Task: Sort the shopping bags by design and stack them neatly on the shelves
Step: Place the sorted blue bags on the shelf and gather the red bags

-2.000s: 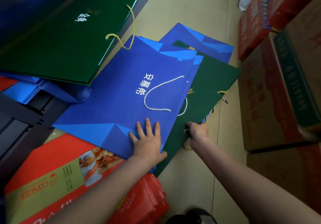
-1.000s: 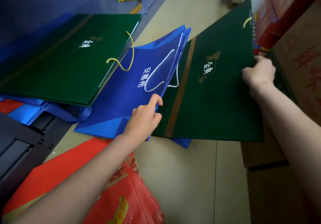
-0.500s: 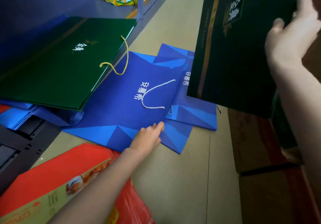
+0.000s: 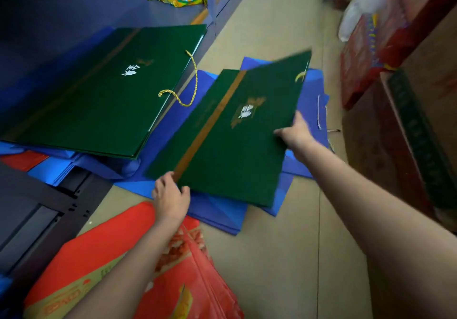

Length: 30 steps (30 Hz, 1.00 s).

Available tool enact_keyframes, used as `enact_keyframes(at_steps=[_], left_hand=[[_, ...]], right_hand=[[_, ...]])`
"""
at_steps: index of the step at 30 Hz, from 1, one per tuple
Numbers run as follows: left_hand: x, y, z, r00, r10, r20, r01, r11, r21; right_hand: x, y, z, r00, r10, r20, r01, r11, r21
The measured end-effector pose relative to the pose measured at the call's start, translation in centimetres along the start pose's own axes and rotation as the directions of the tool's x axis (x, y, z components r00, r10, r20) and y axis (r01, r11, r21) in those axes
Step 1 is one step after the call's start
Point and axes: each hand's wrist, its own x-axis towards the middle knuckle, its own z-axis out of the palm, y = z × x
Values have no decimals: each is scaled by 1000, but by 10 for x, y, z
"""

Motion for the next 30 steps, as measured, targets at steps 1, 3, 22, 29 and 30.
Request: enact_keyframes(at_steps=[1,3,22,29,30], left_hand=[[-1,-6,-4,998,-27,52,28,1000,-8],[-2,-18,-8,978,-59,199,50,998,47],[-33,66,18,995,4,95,28,942,-334],[-10,89,52,893,163,419,-14,942,-336],[-6,80,54,886,126,447,16,954,-301]], right_hand=[[-8,16,17,982,112,150,-116,993,13],[-27,46,44,921,242,307,-232,970,-68],[-21,-19,24,961,-46,-272,71,994,82],[45,9,-82,947,158,-280,-217,957,-195],[44,15,-85,941,195,-277,-271,924,-271]])
